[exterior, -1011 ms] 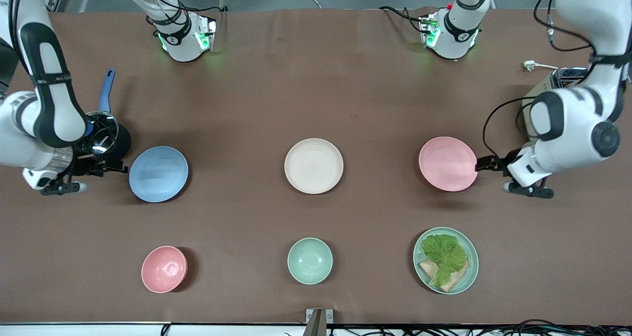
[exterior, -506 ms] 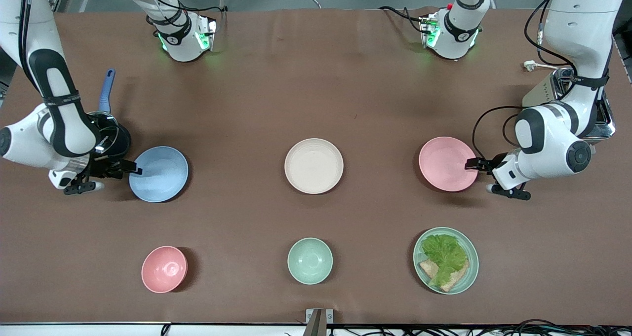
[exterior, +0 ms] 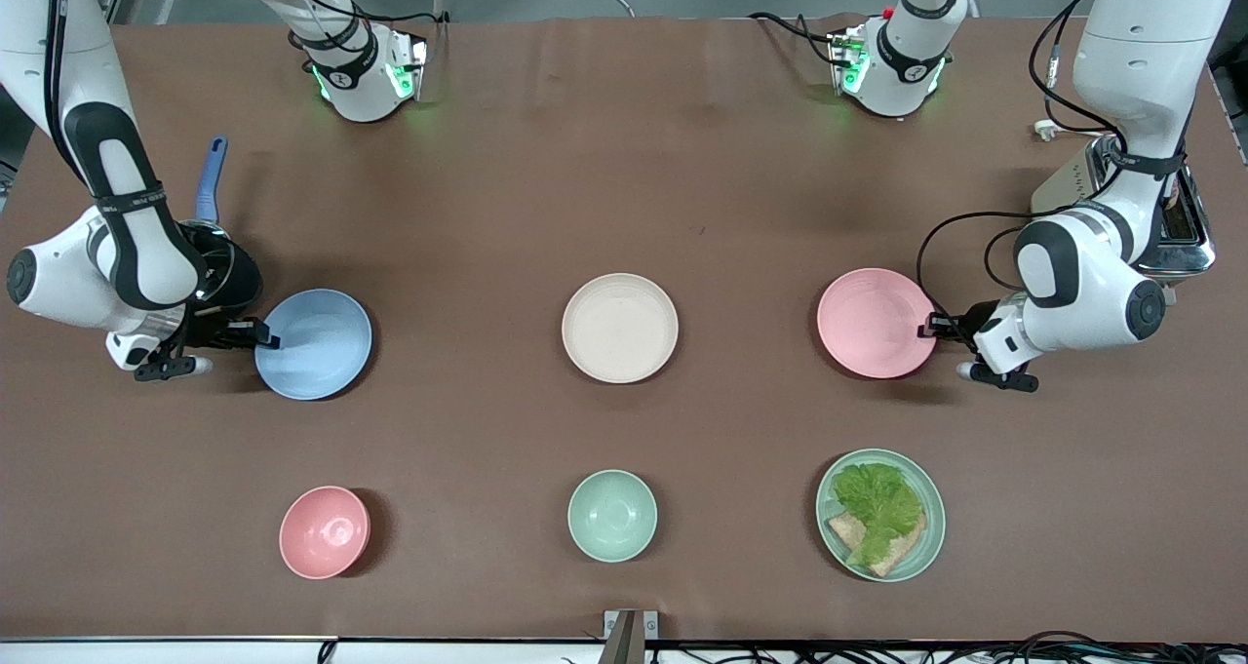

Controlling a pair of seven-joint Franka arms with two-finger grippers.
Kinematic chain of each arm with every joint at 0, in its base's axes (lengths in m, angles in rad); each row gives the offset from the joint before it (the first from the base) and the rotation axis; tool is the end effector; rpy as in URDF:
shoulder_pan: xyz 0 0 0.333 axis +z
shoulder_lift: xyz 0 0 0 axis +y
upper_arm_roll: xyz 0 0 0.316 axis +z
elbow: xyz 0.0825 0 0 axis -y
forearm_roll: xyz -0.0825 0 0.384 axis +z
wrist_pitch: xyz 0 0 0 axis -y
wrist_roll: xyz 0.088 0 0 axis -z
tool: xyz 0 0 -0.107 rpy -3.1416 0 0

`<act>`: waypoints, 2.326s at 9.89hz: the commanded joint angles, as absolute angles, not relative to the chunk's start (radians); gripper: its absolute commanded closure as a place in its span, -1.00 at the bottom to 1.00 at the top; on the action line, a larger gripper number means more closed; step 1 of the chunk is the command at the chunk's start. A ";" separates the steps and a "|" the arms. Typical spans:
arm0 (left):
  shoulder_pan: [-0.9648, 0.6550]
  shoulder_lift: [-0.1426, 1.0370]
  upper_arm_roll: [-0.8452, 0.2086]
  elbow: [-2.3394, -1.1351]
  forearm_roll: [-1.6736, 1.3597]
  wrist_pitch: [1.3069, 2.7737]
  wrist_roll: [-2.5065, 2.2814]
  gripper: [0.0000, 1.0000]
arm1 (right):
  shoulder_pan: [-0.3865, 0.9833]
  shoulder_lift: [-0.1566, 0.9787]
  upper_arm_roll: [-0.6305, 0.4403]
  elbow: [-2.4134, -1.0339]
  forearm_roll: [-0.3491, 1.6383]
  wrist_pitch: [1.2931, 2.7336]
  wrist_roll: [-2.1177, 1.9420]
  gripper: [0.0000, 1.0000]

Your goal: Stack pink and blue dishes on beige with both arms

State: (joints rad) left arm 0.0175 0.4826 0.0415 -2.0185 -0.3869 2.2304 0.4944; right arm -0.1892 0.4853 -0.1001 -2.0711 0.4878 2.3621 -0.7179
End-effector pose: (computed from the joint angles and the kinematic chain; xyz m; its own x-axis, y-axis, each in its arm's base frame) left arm 0.5730 0.0223 0.1908 0.9711 -0.1805 -0.1564 -0.1230 -0.9393 0.3203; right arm 0.5464 -0.1571 0.1794 0.9981 0.0578 -0.0231 0.0478 -0.9496 -0.3099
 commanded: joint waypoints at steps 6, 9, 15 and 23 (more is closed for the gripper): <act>0.014 0.222 -0.231 -1.997 -0.408 2.045 0.282 0.92 | -0.140 0.431 -0.232 -1.664 0.402 1.796 -0.504 0.99; 0.006 0.285 -0.466 -1.993 -0.425 2.178 0.009 0.92 | -0.091 0.430 -0.226 -1.537 0.391 1.636 -0.340 0.99; -0.121 0.659 -0.554 -1.813 -0.039 2.404 -0.481 0.88 | -0.081 0.379 0.033 -1.552 0.328 1.634 0.064 0.99; -0.111 0.639 -0.564 -1.809 0.080 2.501 -0.617 -1.00 | -0.060 0.382 0.401 -1.804 0.342 2.020 0.406 0.98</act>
